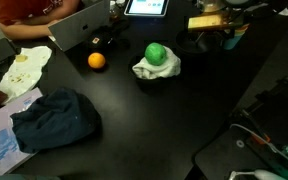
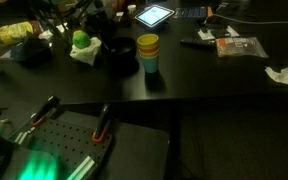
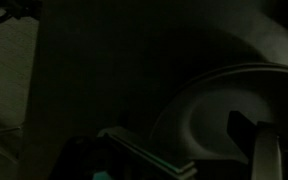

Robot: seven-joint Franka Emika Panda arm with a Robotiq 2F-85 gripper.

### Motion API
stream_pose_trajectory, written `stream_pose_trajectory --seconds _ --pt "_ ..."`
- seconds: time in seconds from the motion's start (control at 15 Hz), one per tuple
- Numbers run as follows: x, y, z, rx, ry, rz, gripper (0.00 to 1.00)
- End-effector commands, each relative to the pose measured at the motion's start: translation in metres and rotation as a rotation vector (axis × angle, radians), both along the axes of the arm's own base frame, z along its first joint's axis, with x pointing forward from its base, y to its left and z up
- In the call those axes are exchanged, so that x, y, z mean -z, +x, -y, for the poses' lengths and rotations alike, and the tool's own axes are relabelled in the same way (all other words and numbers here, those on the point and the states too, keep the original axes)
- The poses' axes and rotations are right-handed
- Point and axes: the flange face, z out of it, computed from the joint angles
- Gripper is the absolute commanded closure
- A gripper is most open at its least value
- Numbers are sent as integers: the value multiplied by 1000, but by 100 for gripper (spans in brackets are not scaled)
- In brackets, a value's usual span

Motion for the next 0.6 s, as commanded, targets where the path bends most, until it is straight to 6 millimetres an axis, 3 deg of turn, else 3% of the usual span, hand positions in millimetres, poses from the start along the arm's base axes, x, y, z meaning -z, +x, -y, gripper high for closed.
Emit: stream_pose_trajectory --seconds 0.0,0.13,0.2,0.33,0.53 --pt "3 8 4 62 -14 71 0" --pt "6 10 10 102 -24 104 2" --pt "7 11 12 121 -27 111 26" --pt "7 11 15 143 -33 123 32" --pt "7 11 16 159 -43 131 57"
